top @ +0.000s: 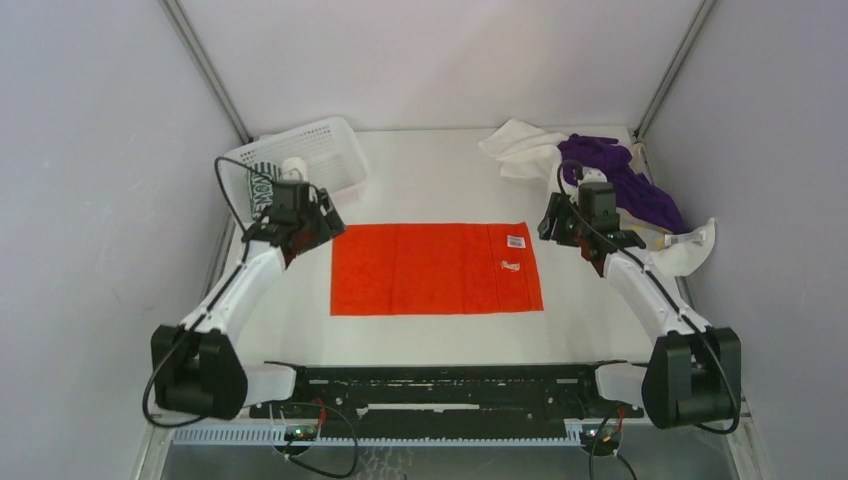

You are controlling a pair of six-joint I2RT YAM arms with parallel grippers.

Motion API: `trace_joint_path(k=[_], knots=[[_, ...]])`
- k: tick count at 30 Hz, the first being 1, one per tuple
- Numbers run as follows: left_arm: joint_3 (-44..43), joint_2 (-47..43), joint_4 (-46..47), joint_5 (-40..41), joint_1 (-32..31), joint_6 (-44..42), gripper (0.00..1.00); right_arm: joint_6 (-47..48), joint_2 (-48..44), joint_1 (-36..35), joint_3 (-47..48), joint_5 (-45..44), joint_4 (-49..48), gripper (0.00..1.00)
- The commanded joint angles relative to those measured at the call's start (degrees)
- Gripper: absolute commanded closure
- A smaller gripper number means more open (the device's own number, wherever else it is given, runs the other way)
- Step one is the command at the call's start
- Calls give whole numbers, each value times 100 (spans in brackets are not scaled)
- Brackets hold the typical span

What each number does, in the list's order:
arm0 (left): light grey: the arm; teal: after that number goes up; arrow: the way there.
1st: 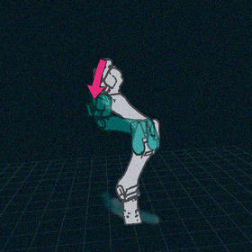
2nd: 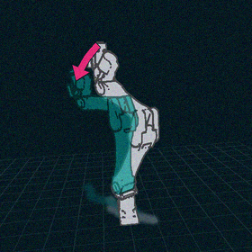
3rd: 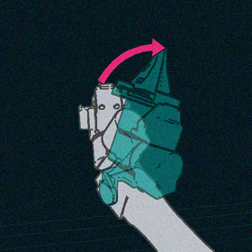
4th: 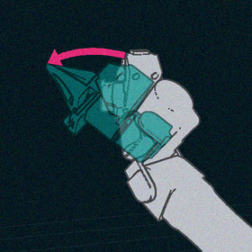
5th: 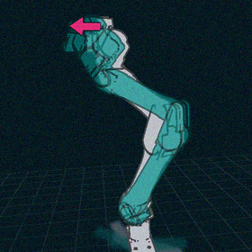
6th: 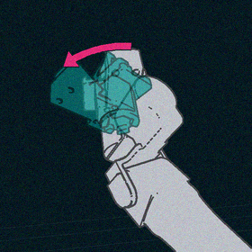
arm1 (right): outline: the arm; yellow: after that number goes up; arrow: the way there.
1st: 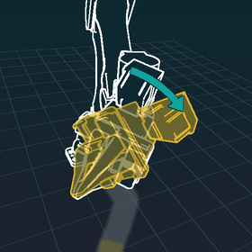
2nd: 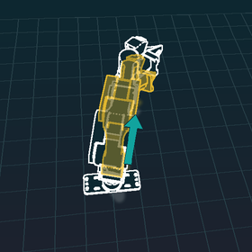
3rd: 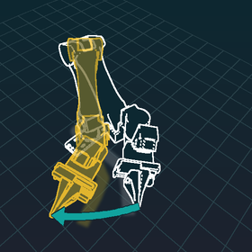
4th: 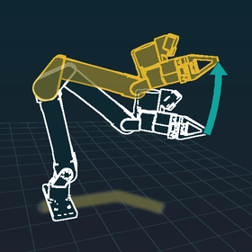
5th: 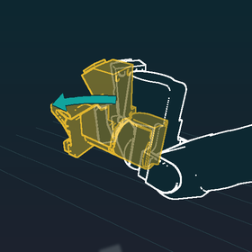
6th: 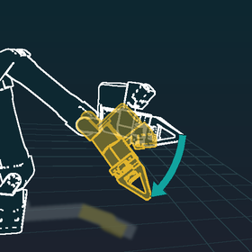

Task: Roll the towels
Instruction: Flatten out the towel at the center of the board, then fold the towel at the center of the board.

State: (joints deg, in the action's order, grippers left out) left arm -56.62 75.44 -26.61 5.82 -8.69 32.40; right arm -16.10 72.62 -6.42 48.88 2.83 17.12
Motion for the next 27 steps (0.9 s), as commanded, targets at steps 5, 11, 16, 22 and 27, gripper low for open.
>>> trace_joint_path(k=[5, 11, 16, 22, 27], knots=[[1713, -1003, 222, -625, -361, 492, 23, -811, -623, -543, -666, 372, 792, 43], [2329, -1436, 298, -484, -434, 828, 23, -889, -689, -744, -995, 28, 1012, 42], [1961, -1428, -12, 96, -343, 713, 20, -761, -613, -652, -850, -322, 845, 42], [1680, -750, 37, -467, -392, 636, 24, -883, -121, -769, -701, 257, 746, 42], [1706, -311, 82, -773, -548, 636, 24, -1011, 287, -776, -849, 624, 667, 42]])
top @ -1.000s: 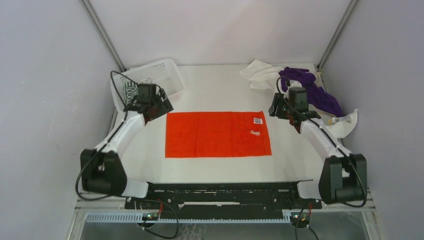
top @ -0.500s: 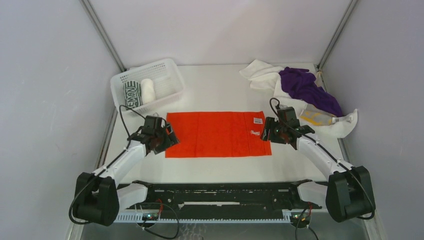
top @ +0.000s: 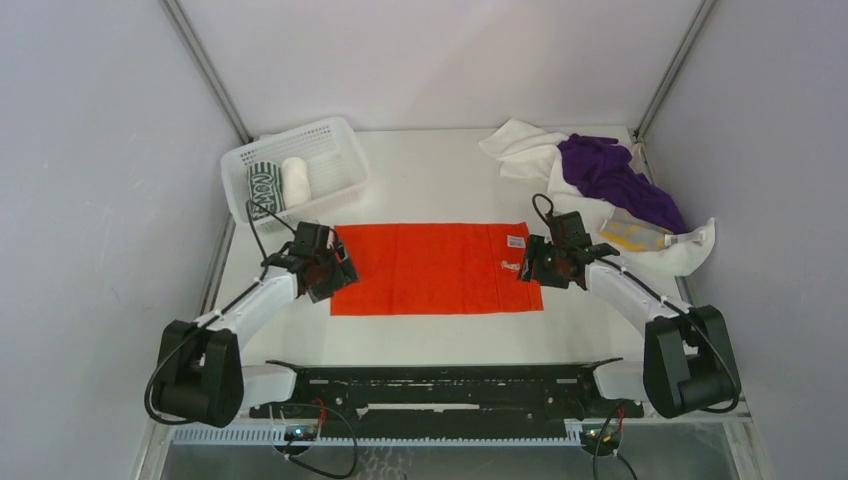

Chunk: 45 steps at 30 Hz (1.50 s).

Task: Roll the towels
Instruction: Fold the towel at the center of the board.

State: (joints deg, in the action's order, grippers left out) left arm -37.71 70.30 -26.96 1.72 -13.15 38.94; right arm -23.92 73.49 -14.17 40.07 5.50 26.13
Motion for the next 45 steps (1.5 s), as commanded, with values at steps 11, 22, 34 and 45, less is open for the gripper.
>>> trace_joint_path(k=[11, 22, 34, 45], knots=[[377, 244, -261, -873, -108, 79, 25, -337, 371, 399, -594, 799, 218, 42], [1161, -1135, -1047, -624, -98, 830, 23, -912, -443, 635, -1010, 607, 820, 41], [-971, -411, -1445, 279, 138, -912, 17, 272, -799, 635, 12, 3, 313, 42], [-2612, 1945, -1222, 401, 775, -1954, 40, 989, 528, 624, 927, 386, -400, 44]])
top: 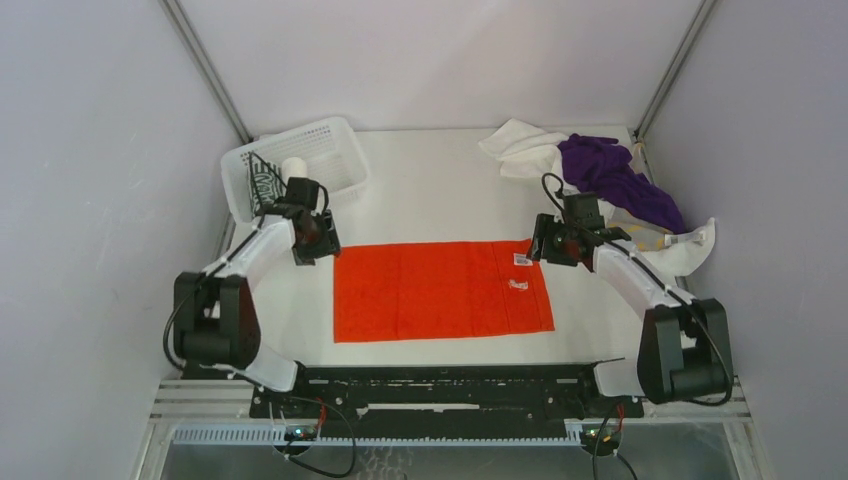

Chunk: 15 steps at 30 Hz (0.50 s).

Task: Roll the towels
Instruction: Fold the towel at the center of the board.

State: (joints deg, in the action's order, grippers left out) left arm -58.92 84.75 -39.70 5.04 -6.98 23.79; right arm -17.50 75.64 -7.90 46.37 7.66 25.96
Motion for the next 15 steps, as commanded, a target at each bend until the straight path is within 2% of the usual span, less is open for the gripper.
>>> trace_joint_path(k=[1, 4, 15], knots=[[-565, 632, 82, 73, 162, -437, 44, 365, 394, -6, 326, 180, -413, 45], [-734, 891, 211, -39, 168, -407, 49, 472, 611, -35, 371, 166, -490, 45], [-1183, 1694, 460, -219, 171, -187, 56, 613, 1005, -71, 470, 132, -632, 47]])
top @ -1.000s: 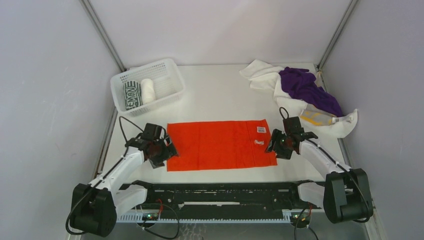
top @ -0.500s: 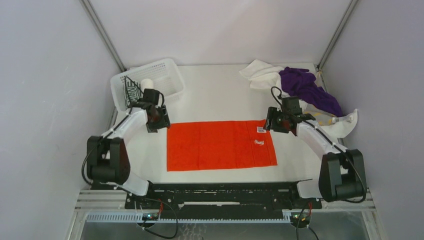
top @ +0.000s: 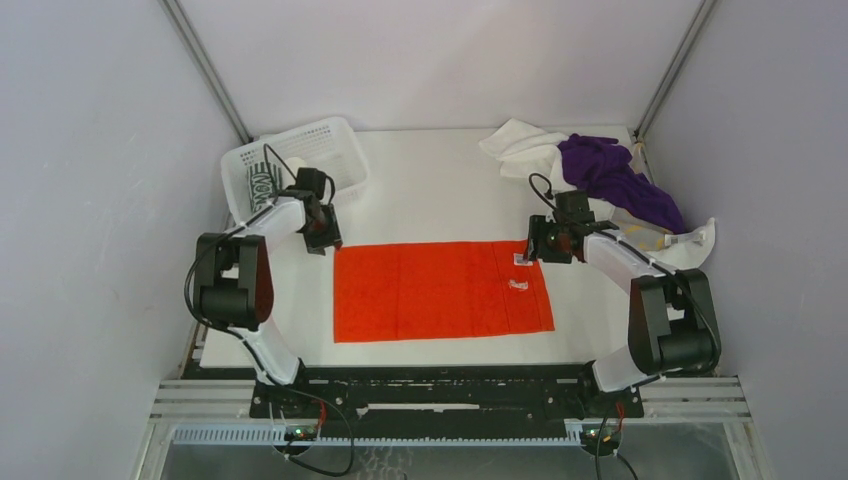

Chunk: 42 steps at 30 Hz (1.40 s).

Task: Roll the towels
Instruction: Fold the towel at the center of the board.

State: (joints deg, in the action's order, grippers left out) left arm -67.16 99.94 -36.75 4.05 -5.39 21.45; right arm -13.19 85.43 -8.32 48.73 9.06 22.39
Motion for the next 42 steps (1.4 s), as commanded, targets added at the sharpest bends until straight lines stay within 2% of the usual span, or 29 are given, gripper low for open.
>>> trace_joint_path(k=[1, 18, 24, 35, 42], knots=[[-380, 228, 183, -158, 7, 74, 57, 197, 45, -30, 234, -8, -285, 47], [-882, 928, -86, -232, 11, 91, 58, 320, 299, -21, 415, -180, -396, 47], [-901, 940, -114, -245, 9, 49, 70, 474, 477, -21, 637, -377, -387, 48], [-863, 922, -104, -289, 11, -33, 80, 998, 1233, -4, 1254, -596, -152, 48], [-851, 905, -78, -321, 6, -96, 88, 1232, 1865, 14, 1845, -462, 220, 55]])
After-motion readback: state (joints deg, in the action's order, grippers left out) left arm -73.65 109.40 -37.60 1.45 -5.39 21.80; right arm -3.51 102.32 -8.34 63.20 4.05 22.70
